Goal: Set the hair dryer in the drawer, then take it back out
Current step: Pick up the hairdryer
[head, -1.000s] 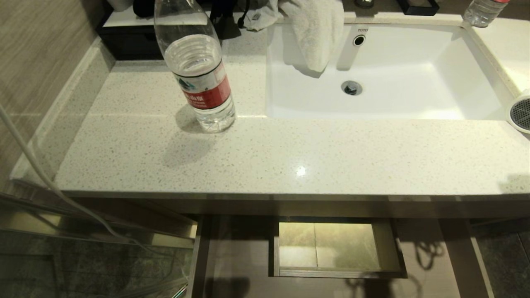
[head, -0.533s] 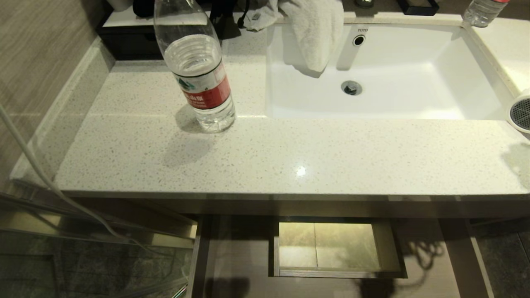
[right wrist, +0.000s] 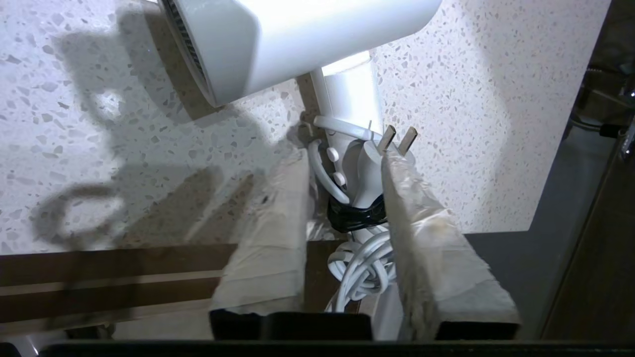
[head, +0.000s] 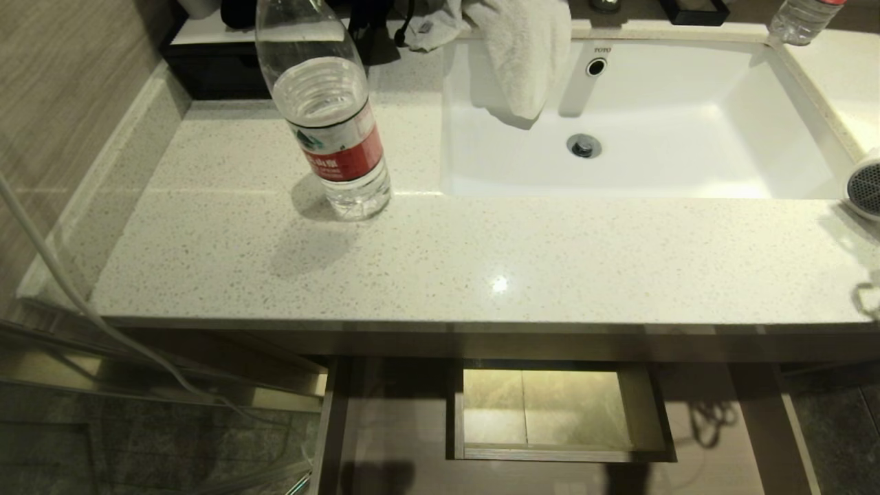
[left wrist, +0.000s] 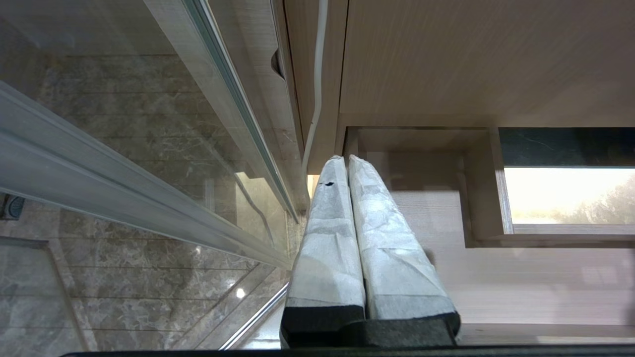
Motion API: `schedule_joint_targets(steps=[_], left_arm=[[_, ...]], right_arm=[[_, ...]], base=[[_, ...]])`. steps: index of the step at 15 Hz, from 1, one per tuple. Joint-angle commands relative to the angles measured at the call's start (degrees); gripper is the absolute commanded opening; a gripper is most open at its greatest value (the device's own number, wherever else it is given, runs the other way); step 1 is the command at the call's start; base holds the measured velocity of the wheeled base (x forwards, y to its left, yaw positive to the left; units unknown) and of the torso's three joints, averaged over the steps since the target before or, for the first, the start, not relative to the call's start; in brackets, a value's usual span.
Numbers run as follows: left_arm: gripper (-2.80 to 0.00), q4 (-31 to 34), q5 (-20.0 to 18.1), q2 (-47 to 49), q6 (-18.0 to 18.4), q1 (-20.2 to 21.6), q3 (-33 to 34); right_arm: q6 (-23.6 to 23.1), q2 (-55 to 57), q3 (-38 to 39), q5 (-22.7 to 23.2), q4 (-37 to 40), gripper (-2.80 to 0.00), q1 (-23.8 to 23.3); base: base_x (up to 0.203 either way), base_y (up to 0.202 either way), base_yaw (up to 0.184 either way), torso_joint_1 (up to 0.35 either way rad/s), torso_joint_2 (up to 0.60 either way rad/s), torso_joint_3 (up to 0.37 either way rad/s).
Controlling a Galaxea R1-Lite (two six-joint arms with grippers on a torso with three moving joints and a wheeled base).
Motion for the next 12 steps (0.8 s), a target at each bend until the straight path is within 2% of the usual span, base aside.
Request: schedule_joint_targets(steps=[1, 3, 7, 11, 12], left_arm=[[-2.80, 0.0, 0.0, 0.0, 0.0, 0.0, 0.0], [-2.80, 0.0, 0.0, 0.0, 0.0, 0.0, 0.0], [-2.80, 0.0, 0.0, 0.0, 0.0, 0.0, 0.0], [-2.80, 0.0, 0.0, 0.0, 0.0, 0.0, 0.0], [-2.80, 0.0, 0.0, 0.0, 0.0, 0.0, 0.0]], right_arm=[[-0.1, 1.8, -0.9, 0.1, -0.1, 0.00, -0.1], [0.3, 3.6, -1.9, 0.5, -2.1, 0.00, -0.2], [2.2, 7.5, -2.3, 1.7, -3.7, 0.00, -5.0], [2.1, 10.6, -4.2, 10.8, -3.9, 0.00, -9.6], [2.1, 11.0, -4.7, 11.5, -3.1, 0.00, -9.7]], base=[[0.000, 0.000, 0.000, 0.000, 0.00, 0.000], [0.000, 0.000, 0.000, 0.000, 0.00, 0.000], [0.000, 0.000, 0.000, 0.000, 0.00, 0.000], [0.000, 0.000, 0.000, 0.000, 0.00, 0.000], [0.000, 0.000, 0.000, 0.000, 0.00, 0.000]])
